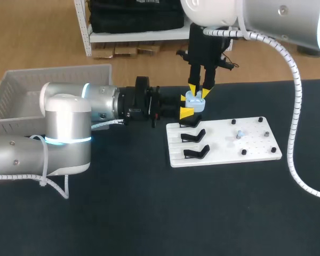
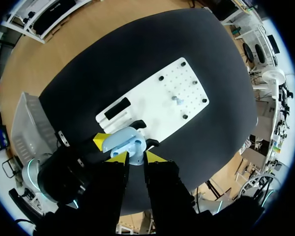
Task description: Pick up each earbud case from the left stands, insert the matching earbuds, close the lid, and place the case in the box.
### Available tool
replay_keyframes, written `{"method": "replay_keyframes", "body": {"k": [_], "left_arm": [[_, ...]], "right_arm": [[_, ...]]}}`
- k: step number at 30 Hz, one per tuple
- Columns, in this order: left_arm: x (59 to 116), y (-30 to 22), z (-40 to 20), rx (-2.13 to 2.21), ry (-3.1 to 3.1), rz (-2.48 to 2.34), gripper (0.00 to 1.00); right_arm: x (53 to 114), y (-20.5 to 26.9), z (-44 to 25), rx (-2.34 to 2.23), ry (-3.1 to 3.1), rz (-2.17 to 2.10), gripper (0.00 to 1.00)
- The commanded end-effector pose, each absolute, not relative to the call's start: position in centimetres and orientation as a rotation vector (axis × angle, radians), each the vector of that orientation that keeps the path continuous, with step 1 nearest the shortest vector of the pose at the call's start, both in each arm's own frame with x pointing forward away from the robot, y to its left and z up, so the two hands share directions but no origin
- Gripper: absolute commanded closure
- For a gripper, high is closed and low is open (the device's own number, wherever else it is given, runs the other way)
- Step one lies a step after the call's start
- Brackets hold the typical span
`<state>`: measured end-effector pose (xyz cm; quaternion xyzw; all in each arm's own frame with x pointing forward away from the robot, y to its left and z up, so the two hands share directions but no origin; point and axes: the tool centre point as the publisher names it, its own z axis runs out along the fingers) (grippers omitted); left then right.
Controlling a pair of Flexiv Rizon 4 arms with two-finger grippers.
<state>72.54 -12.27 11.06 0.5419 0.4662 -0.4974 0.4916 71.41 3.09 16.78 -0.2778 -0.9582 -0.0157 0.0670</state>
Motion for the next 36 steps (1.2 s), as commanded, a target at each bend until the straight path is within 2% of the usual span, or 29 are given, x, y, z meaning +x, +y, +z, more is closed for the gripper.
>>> {"method": "replay_keyframes", "body": {"k": [1,29,30,31,32,36], "left_arm": [[72.7,-12.3,10.9,1.316,1.127,-1.210,1.00],[72.7,-12.3,10.9,1.316,1.127,-1.210,1.00],[72.7,-12.3,10.9,1.316,1.127,-1.210,1.00],[72.7,-12.3,10.9,1.316,1.127,-1.210,1.00],[72.7,-12.3,10.9,1.316,1.127,-1.210,1.00],[72.7,-12.3,10.9,1.316,1.127,-1.210,1.00]], "right_arm": [[71.7,3.2,16.8,-0.841,-2.879,-0.037,1.00],[72.0,3.1,15.4,-0.855,-2.862,0.018,1.00],[72.0,3.1,15.4,-0.855,-2.861,0.019,0.95],[72.0,3.1,15.4,-0.856,-2.860,0.020,0.85],[72.0,3.1,15.4,-0.857,-2.860,0.021,0.68],[71.8,3.0,15.6,-0.860,-2.860,0.010,0.60]]}}
